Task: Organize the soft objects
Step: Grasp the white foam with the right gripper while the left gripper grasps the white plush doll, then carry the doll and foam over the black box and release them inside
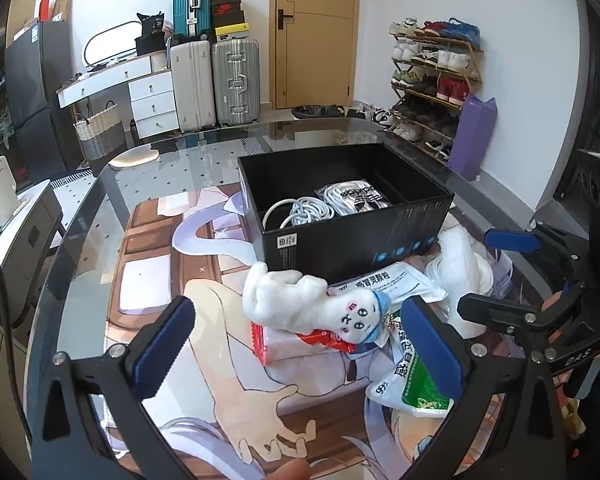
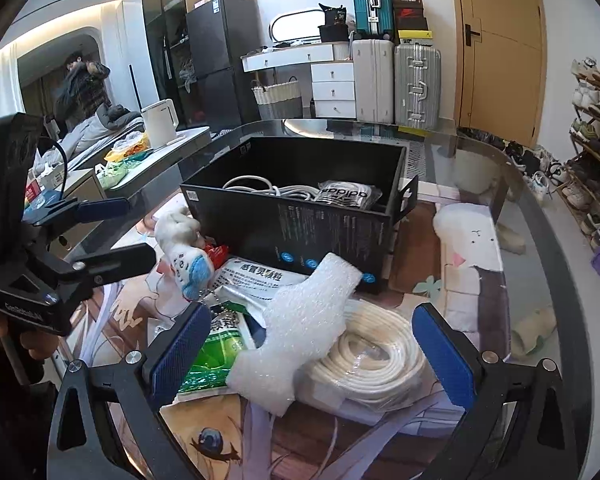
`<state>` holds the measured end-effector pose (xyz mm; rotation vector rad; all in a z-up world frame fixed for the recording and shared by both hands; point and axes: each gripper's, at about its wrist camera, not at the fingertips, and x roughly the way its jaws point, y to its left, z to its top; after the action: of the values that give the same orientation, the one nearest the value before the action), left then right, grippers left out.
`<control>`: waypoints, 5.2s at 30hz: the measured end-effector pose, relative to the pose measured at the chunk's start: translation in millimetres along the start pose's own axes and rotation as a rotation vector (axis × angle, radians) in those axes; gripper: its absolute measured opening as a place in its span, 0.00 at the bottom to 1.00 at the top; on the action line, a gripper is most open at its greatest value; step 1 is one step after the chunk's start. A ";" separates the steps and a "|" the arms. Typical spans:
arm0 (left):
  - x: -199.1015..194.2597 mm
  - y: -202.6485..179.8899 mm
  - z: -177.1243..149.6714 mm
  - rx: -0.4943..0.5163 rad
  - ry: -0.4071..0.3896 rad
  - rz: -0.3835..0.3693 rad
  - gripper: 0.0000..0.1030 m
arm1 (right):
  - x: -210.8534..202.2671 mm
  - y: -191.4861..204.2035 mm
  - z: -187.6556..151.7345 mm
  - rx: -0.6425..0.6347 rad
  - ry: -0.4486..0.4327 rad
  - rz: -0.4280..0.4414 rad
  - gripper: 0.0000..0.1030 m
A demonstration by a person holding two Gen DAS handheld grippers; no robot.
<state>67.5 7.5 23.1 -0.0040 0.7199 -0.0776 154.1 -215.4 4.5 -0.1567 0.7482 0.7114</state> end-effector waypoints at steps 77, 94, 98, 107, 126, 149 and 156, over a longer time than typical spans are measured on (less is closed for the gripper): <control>19.8 -6.1 -3.4 0.056 0.037 -0.082 0.79 | -9.7 5.0 2.1 -0.062 -0.038 0.014 0.40; -9.7 -3.6 10.0 0.024 -0.049 -0.099 0.79 | -28.1 2.2 8.6 -0.053 -0.103 0.019 0.40; -16.9 -1.5 15.0 0.015 -0.079 -0.082 0.79 | -36.3 1.8 11.9 -0.049 -0.125 0.024 0.40; -25.4 9.3 31.1 -0.037 -0.119 -0.092 0.79 | -46.7 2.3 24.5 -0.036 -0.176 0.055 0.40; 1.7 22.7 73.9 -0.069 -0.128 -0.080 0.79 | -31.6 -6.9 79.5 -0.031 -0.223 0.037 0.40; 58.1 6.5 85.5 -0.025 -0.062 -0.039 0.79 | 25.1 -20.1 101.6 -0.057 -0.165 -0.034 0.40; 68.5 1.6 80.7 -0.008 -0.043 -0.036 0.80 | 38.1 -21.4 100.5 -0.058 -0.144 -0.047 0.45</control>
<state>172.0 2.2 38.6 -0.0265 0.6775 -0.1083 244.5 -173.8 50.3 -0.1736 0.5848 0.6925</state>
